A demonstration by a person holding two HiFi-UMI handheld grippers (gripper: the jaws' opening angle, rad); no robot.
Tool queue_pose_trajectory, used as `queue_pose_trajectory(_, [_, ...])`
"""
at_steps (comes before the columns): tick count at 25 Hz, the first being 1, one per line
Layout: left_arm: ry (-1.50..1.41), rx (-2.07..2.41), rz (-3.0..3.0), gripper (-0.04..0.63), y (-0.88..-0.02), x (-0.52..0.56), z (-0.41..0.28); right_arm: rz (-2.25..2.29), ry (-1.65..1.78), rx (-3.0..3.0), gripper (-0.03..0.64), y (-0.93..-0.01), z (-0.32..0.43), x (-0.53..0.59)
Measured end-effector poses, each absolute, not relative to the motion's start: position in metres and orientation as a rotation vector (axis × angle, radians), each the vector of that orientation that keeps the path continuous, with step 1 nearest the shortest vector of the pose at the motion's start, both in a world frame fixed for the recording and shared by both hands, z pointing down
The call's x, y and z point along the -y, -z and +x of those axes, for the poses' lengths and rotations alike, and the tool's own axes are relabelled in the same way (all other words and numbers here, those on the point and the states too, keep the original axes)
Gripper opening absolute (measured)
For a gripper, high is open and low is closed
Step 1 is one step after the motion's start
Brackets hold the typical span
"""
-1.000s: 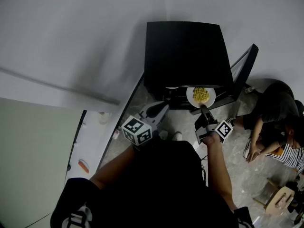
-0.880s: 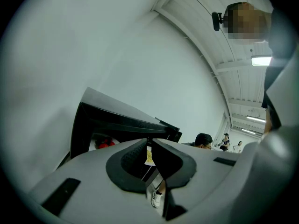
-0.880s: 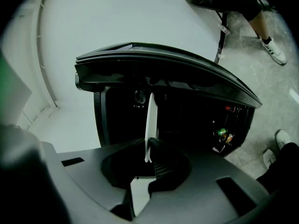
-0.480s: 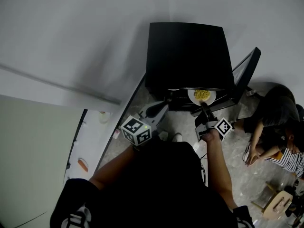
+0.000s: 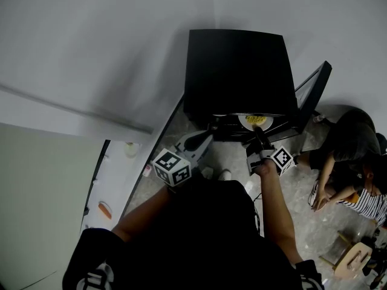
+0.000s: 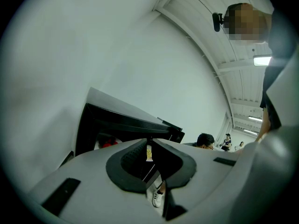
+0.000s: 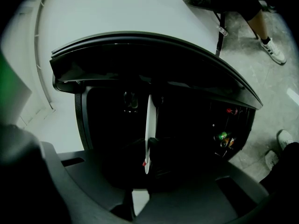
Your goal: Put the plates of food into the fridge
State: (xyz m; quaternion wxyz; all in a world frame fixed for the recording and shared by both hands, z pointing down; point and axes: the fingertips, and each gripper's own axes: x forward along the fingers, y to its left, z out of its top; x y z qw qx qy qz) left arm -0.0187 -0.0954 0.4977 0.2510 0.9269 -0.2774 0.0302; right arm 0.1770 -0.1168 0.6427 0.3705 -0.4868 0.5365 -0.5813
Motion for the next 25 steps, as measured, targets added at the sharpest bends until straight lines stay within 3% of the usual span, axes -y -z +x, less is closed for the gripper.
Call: queue_pose_trajectory(25, [-0.115,0.791,2.494,0.029,-0.506,0.103,-0.026,-1.314,1.498,-1.260,0.034,-0.661,0.185,0.156])
